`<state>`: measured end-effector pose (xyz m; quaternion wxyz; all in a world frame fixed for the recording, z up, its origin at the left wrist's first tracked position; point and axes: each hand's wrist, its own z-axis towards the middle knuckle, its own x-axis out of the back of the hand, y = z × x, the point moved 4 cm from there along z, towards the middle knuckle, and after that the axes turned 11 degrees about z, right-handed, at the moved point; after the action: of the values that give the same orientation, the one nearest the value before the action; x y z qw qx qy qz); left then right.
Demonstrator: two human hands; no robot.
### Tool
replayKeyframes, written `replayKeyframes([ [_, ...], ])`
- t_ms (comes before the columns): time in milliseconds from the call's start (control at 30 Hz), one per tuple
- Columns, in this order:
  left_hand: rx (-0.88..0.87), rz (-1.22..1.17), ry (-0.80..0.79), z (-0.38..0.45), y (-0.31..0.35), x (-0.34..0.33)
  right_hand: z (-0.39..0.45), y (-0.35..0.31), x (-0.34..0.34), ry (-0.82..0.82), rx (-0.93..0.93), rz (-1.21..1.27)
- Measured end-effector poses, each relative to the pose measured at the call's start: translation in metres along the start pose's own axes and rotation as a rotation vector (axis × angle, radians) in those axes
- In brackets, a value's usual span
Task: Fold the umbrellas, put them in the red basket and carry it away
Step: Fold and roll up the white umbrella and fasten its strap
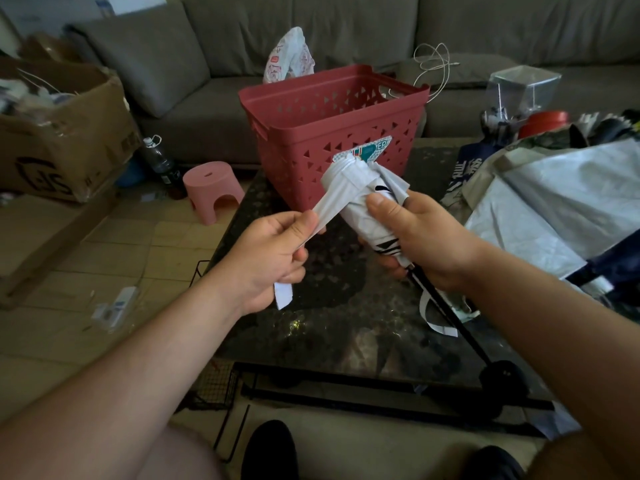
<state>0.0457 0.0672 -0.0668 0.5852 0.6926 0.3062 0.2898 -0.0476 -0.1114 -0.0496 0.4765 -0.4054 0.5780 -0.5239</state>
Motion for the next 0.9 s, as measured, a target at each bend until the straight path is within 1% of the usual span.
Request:
replayKeyframes([
  [100,0.036,-0.004,-0.057,0.000,-0.002,0.004,-0.002,-0.005,0.003,-0.011,-0.004,0.008],
  [200,0.078,0.028,-0.092,0.001,-0.007,0.013,-0.003,-0.012,0.007,0.006,-0.029,0.102],
  [267,0.102,0.036,-0.153,0.000,-0.010,0.016,-0.004,-0.016,0.010,0.016,-0.045,0.154],
  [333,0.108,-0.042,-0.245,-0.003,-0.011,0.018,-0.005,-0.018,0.013,0.015,-0.037,0.142],
  [400,0.080,-0.152,-0.332,-0.007,-0.006,0.020,-0.004,-0.017,0.018,0.055,0.006,0.001],
  [467,0.025,-0.201,-0.394,-0.013,0.002,0.024,-0.002,-0.017,0.026,0.152,0.072,-0.310],
  [533,-0.026,-0.189,-0.431,-0.018,0.008,0.027,0.000,-0.017,0.031,0.228,0.095,-0.593],
  [567,-0.035,-0.161,-0.448,-0.020,0.008,0.027,0.000,-0.017,0.031,0.237,0.105,-0.680],
  [633,-0.010,-0.053,-0.488,-0.023,0.006,0.025,0.001,-0.017,0.031,0.247,0.125,-0.739],
  [700,0.017,0.138,-0.554,-0.023,-0.003,0.020,0.002,-0.016,0.032,0.263,0.118,-0.650],
  [767,0.039,0.324,-0.582,-0.019,-0.011,0.017,0.000,-0.016,0.031,0.223,0.084,-0.483],
  [800,0.052,0.396,-0.553,-0.015,-0.016,0.018,-0.001,-0.016,0.029,0.176,0.074,-0.396],
  [900,0.096,0.479,-0.445,-0.004,-0.024,0.023,-0.007,-0.016,0.017,0.006,0.054,-0.178],
])
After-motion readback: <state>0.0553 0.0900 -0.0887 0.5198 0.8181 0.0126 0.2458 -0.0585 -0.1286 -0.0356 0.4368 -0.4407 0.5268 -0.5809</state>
